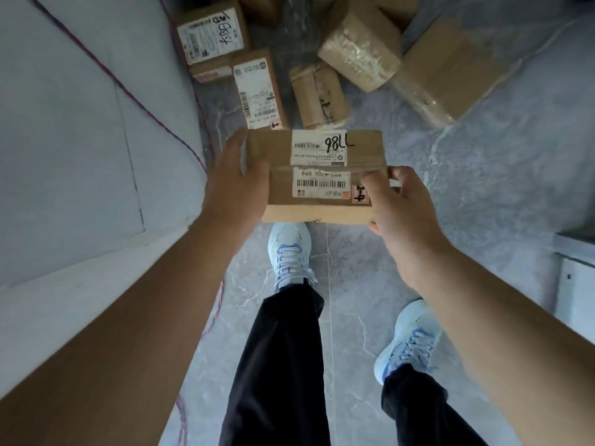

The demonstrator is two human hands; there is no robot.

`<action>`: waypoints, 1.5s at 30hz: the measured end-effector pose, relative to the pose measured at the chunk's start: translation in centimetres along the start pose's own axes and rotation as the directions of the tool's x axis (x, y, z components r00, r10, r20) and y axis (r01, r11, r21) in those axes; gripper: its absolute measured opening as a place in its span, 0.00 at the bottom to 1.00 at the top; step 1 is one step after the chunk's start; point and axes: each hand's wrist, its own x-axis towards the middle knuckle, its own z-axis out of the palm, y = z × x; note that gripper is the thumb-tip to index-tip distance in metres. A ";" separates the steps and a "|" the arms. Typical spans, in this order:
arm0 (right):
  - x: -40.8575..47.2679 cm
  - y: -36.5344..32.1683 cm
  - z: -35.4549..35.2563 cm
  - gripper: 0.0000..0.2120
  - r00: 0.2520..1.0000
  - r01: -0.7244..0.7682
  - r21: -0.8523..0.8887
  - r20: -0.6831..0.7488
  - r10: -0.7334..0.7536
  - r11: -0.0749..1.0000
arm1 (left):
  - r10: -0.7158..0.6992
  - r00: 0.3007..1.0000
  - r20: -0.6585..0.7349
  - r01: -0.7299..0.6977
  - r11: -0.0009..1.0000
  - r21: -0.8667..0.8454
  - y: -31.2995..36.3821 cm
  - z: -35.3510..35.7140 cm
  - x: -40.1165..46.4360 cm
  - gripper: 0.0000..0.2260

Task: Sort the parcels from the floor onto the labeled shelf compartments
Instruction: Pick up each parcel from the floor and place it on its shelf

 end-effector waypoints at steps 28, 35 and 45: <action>-29.4 -24.2 -22.9 0.33 0.668 0.736 0.248 -0.118 -0.735 0.630 | 0.179 0.980 0.082 -0.088 0.770 -0.632 30.5 -10.4 -32.2 0.30; -38.2 -28.6 -28.6 0.34 0.575 0.811 0.214 -0.112 -0.811 0.545 | 0.341 0.939 0.041 -0.272 0.812 -0.517 36.6 -13.6 -40.9 0.30; -51.3 -31.6 -37.1 0.35 0.397 0.917 0.014 -0.140 -0.907 0.399 | 0.721 0.690 -0.070 -0.720 0.672 -0.174 43.3 -19.8 -53.6 0.19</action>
